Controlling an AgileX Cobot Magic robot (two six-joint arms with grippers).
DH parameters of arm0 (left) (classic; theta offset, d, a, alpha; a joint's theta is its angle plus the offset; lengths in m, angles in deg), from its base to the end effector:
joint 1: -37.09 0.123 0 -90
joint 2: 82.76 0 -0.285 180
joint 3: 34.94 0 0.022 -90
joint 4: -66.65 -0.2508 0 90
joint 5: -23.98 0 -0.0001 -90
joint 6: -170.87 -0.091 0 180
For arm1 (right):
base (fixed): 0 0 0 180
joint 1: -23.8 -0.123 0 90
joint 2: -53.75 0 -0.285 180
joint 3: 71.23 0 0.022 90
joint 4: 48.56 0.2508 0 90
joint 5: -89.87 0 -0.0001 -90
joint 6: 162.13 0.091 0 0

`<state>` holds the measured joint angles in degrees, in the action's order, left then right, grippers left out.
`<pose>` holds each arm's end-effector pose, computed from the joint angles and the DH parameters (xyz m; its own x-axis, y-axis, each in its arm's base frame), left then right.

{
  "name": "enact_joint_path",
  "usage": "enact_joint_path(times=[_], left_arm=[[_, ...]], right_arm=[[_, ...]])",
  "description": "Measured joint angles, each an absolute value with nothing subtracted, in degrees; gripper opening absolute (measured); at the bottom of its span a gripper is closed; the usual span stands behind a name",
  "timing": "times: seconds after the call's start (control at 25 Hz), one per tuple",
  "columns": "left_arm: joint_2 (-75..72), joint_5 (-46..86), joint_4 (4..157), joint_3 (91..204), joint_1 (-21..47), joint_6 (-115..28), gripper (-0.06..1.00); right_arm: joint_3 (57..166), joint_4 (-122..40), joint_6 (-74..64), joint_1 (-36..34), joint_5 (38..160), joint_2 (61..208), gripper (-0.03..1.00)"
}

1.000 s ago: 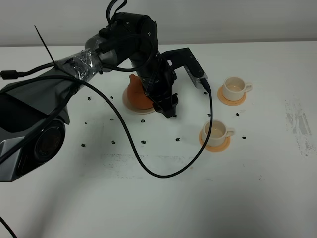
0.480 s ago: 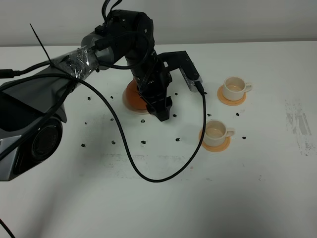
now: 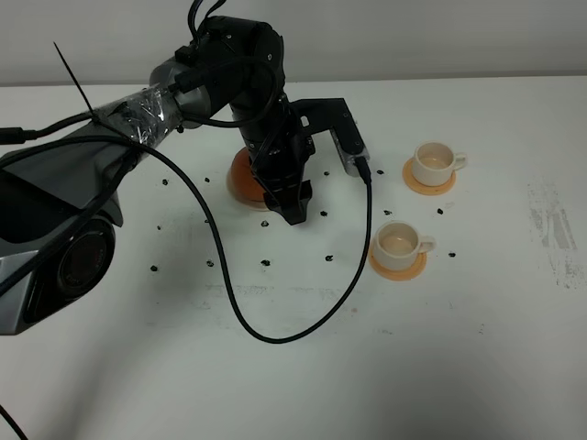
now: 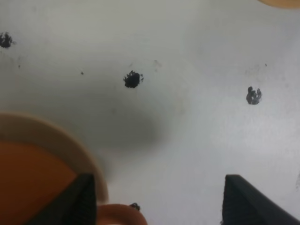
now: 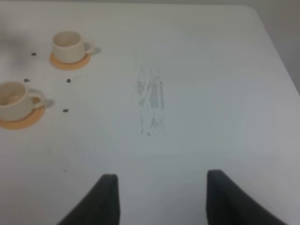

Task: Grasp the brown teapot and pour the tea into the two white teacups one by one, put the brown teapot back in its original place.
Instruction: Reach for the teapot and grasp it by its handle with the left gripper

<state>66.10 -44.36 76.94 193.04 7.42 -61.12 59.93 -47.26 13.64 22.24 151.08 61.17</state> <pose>0.4370 -0.2664 0.1566 -0.1845 0.9506 -0.2498 0.9793 0.1992 0.0348 -0.0056 0.0017 0.2754 -0.4573 -0.0753 -0.8861 -0.0737 0.9962 -0.0466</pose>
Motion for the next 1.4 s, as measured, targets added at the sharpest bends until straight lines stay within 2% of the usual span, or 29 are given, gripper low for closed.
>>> enact_joint_path(times=[1.4], left_arm=[[66.1,-44.36,78.44,191.72,7.84,-67.48,0.59]], right_arm=[[59.93,-47.26,13.64,22.24,151.08,61.17,0.44]])
